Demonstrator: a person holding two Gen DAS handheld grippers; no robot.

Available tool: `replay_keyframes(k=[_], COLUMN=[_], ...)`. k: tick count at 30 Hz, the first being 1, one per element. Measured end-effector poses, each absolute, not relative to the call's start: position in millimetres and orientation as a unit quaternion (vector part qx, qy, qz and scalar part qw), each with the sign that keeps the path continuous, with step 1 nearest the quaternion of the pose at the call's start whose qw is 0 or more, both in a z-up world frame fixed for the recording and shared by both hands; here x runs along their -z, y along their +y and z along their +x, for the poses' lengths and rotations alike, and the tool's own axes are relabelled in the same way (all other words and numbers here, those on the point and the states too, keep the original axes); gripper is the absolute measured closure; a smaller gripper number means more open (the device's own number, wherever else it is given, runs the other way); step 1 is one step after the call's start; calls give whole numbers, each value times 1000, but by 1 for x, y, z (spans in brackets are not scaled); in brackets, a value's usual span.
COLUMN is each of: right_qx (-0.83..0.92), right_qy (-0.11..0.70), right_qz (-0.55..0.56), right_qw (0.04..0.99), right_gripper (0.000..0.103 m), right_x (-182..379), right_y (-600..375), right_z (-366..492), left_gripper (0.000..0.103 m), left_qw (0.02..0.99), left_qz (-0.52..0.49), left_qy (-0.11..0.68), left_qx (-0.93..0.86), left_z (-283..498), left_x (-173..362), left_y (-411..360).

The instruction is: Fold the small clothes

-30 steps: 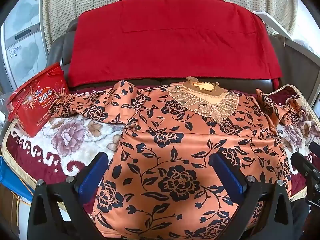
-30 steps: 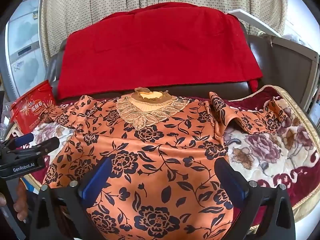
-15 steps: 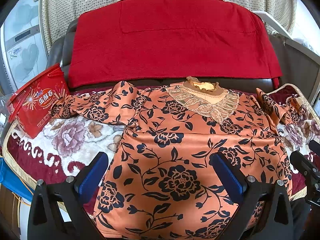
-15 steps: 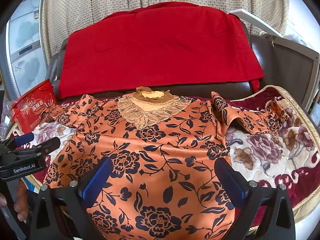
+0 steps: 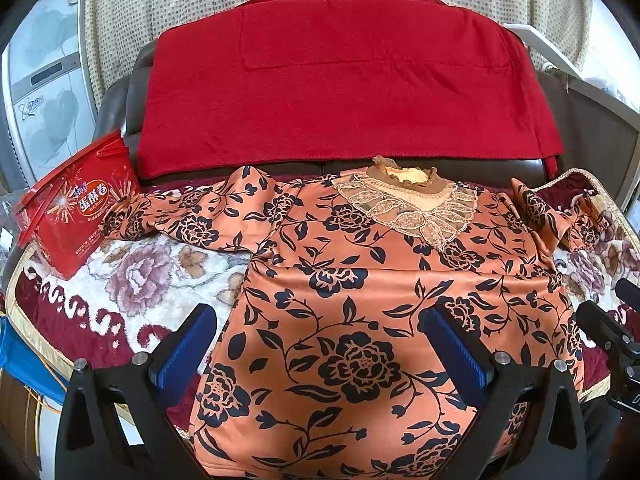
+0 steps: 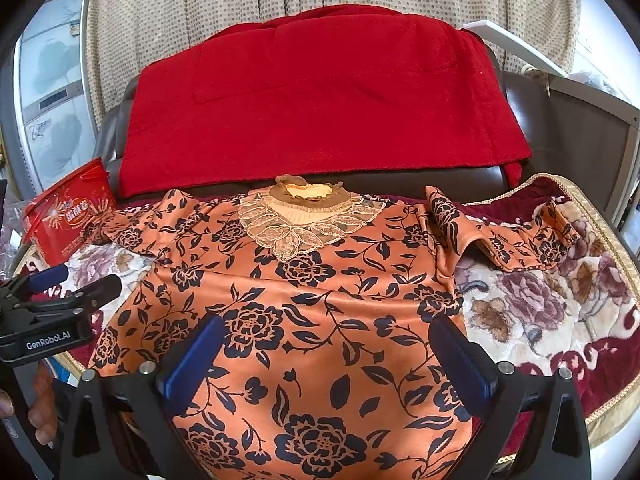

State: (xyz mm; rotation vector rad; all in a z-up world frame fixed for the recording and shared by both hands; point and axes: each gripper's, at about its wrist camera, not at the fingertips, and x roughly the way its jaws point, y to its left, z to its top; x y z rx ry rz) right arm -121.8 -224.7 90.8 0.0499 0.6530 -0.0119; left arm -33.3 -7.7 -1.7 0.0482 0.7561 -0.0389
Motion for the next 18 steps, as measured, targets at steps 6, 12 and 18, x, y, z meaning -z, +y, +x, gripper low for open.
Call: replay_keyframes(k=[6,12,18], right_qx=[5,2,0], right_qy=[322,325,327], right_qz=[22,33,34], right_qw=[946,945,945], right_gripper=[0,0,0], right_x=[-91,-91,-90], right_y=[-224,-224,-223], right_z=[-122,-122,-121], left_gripper=[0,0,0], left_qw=[929,929,929], left_qz=[24,23,23], left_qy=[368,368,368], left_qx=[20,21,21], left_z=[-34,-35,-35], left_x=[1,1,1], left_y=[-8,-8,-8])
